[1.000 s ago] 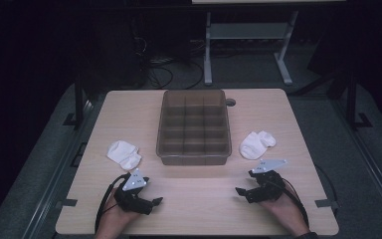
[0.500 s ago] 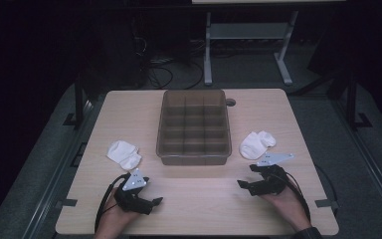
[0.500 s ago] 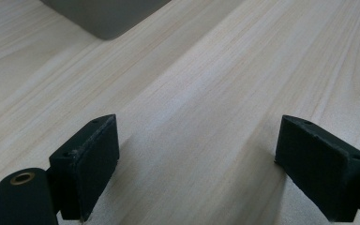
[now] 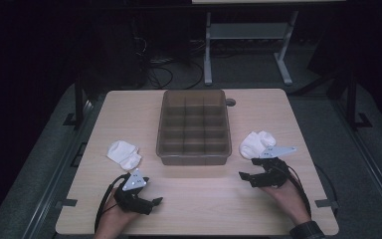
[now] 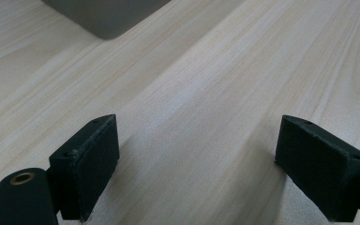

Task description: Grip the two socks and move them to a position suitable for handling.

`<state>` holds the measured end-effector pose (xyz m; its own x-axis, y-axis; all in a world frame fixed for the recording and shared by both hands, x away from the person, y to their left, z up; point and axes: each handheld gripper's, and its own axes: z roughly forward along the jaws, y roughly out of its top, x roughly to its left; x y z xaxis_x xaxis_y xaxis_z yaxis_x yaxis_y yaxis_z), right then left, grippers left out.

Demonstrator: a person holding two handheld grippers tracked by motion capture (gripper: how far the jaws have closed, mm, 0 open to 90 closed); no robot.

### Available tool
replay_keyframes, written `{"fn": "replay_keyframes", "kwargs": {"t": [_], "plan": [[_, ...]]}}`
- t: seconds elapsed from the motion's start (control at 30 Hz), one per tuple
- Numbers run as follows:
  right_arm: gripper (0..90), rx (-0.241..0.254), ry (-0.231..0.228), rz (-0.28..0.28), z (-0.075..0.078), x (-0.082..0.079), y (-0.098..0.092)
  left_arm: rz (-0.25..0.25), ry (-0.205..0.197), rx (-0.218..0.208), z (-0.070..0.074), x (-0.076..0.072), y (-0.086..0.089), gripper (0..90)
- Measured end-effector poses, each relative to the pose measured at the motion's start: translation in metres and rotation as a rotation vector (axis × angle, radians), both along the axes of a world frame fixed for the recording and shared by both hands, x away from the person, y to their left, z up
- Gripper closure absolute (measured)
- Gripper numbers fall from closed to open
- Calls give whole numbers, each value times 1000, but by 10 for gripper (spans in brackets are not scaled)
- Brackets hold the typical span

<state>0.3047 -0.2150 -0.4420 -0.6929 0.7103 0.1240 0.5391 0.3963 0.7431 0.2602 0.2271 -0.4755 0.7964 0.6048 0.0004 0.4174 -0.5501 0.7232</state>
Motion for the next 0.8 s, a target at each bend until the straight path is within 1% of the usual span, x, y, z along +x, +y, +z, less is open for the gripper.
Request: {"fn": "replay_keyframes", "kwargs": {"t": [0.17, 0.27, 0.5, 0.67, 0.8], "plan": [[256, 11, -1, -7, 4, 3, -3, -1, 1, 2, 0, 0, 0, 131], [255, 23, -10, -9, 4, 6, -5, -1, 1, 0, 0, 0, 0, 131], [271, 31, 16, -19, 4, 11, -10, -2, 2, -2, 0, 0, 0, 130], [272, 30, -2, -26, 9, 16, -12, -3, 1, -1, 0, 0, 0, 130], [285, 46, -17, -35, 12, 19, -14, -3, 1, -1, 0, 0, 0, 131]]}}
